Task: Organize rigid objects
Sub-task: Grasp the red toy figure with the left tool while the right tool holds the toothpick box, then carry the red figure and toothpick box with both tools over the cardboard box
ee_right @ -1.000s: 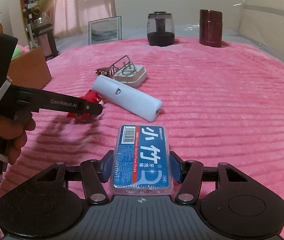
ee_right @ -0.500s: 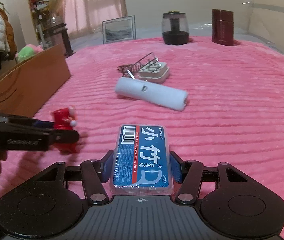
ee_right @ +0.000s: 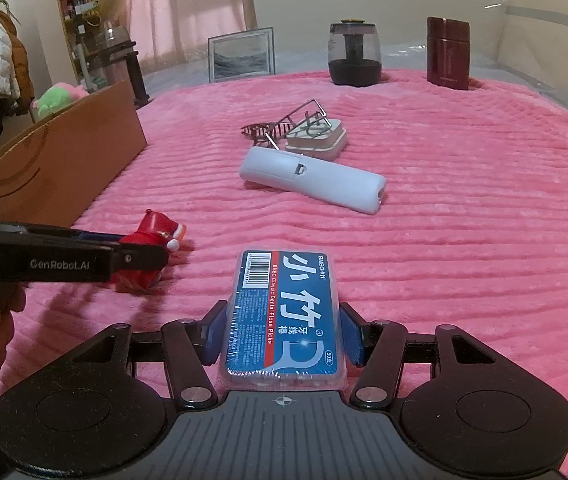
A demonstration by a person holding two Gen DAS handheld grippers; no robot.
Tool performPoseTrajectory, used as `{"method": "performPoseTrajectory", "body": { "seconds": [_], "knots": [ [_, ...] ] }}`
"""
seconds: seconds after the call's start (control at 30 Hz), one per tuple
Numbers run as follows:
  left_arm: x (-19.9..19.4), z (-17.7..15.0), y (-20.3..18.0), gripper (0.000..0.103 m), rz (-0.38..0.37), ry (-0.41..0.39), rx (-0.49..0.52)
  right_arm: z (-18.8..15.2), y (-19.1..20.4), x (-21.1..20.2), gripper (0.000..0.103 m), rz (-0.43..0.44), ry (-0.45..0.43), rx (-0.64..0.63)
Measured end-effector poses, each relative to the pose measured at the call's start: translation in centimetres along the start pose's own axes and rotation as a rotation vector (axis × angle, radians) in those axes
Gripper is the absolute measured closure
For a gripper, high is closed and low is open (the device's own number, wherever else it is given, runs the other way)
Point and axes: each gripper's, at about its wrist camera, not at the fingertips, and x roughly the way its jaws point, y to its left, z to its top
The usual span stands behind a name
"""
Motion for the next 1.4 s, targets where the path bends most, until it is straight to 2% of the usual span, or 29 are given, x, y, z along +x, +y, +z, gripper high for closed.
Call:
{"method": "performPoseTrajectory", "body": {
  "seconds": [0.4,0.63,1.0,1.4],
  "knots": [
    [2.6,1.8,-0.3,0.059,0.008,0.104,0.066,0.2,0.3,0.5,0.049,0.007,0.006,-0.007],
    [2.2,1.0,-0.4,0.061,-0.022,0.178,0.111,0.2,0.4,0.5,0.049,0.007,0.004,-0.007],
    [-0.3,1.3,-1.0,0.062,-0.019,0.093,0.104,0.3,0.7,-0.6,0.049,0.011,-0.021,0.0],
    [-6.7,3.2,-0.8,0.062,-0.038,-0.01,0.109,1.9,2.6,-3.0,0.049,0.05,-0.077,0.003]
  ]
}}
